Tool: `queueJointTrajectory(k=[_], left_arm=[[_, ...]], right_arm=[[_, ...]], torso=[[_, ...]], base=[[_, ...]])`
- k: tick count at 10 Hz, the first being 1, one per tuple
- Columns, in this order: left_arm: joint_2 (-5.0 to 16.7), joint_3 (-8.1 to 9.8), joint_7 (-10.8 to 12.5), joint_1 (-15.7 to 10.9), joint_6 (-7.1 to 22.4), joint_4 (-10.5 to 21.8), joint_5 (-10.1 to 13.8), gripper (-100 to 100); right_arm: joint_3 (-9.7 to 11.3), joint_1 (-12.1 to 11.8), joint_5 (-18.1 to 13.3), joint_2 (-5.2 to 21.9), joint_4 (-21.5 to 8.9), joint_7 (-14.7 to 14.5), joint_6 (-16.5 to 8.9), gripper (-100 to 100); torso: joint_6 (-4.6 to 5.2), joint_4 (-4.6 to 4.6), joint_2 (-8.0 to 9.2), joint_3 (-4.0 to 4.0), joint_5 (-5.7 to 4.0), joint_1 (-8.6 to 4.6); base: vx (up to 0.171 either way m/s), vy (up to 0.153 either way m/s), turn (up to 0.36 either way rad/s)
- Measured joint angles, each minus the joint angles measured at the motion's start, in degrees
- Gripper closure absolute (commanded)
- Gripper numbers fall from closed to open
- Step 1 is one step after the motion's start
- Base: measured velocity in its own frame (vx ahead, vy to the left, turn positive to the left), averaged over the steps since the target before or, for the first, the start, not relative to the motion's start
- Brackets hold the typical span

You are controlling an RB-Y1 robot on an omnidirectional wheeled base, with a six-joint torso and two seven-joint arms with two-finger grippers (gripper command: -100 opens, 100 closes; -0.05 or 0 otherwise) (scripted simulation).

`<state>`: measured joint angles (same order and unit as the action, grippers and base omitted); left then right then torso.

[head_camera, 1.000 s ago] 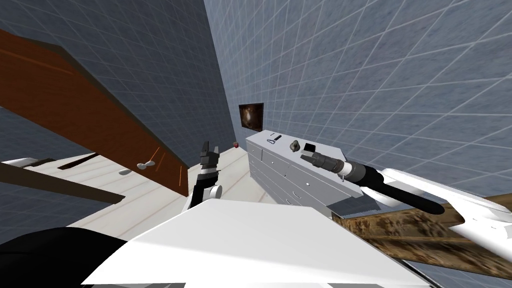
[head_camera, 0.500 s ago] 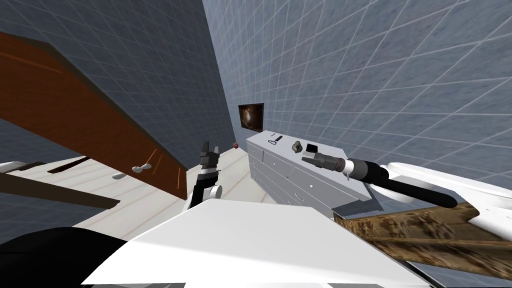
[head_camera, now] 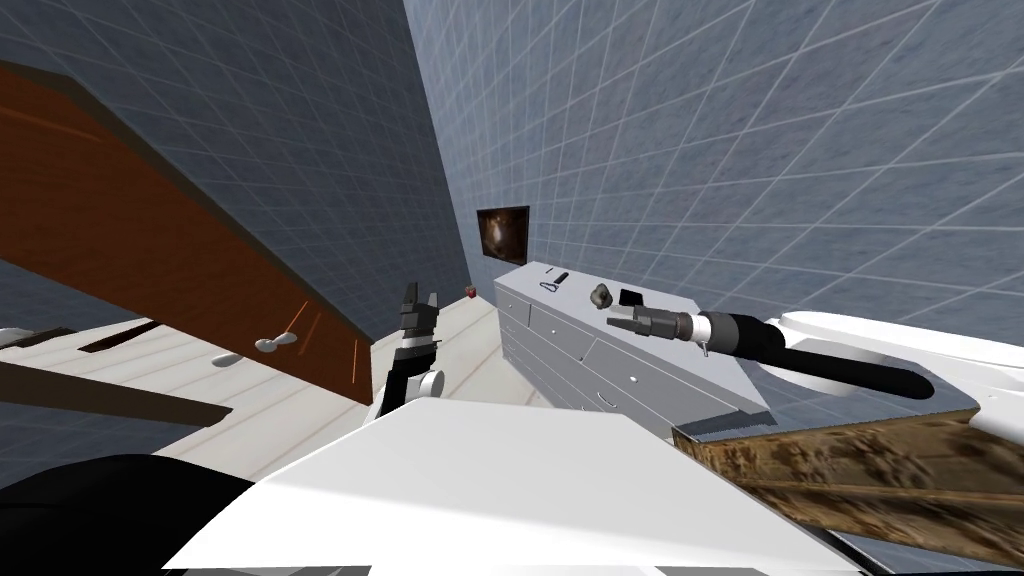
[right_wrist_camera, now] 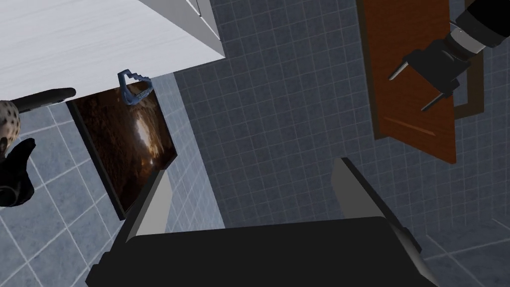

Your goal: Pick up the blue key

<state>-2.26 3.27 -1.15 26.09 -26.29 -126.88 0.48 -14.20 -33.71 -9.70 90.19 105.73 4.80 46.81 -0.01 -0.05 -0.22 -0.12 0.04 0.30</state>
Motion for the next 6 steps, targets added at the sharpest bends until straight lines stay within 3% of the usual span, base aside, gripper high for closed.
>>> queueJointTrajectory(k=[2, 4, 6], left_arm=[[0.0, 0.0, 0.0, -0.01, 0.0, 0.0, 0.0, 0], [0.0, 0.0, 0.0, 0.0, 0.0, 0.0, 0.0, 0], [0.0, 0.0, 0.0, 0.0, 0.0, 0.0, 0.0, 0]], right_arm=[[0.38, 0.11, -0.28, 3.07, -1.29, 0.3, 0.3, -100], [-0.63, -1.74, -1.25, 6.35, -3.19, 0.85, 0.85, -100], [-0.02, -1.92, -1.61, 9.39, -4.72, 1.07, 0.82, -100]], torso=[[-0.02, 0.0, 0.05, 0.02, -0.01, -0.09], [-0.02, -0.03, -0.1, -0.07, 0.02, 0.04], [0.0, 0.0, -0.01, 0.0, 0.01, 0.04]], base=[[0.06, 0.048, -0.015], [0.052, 0.065, -0.015], [0.064, 0.087, -0.033]])
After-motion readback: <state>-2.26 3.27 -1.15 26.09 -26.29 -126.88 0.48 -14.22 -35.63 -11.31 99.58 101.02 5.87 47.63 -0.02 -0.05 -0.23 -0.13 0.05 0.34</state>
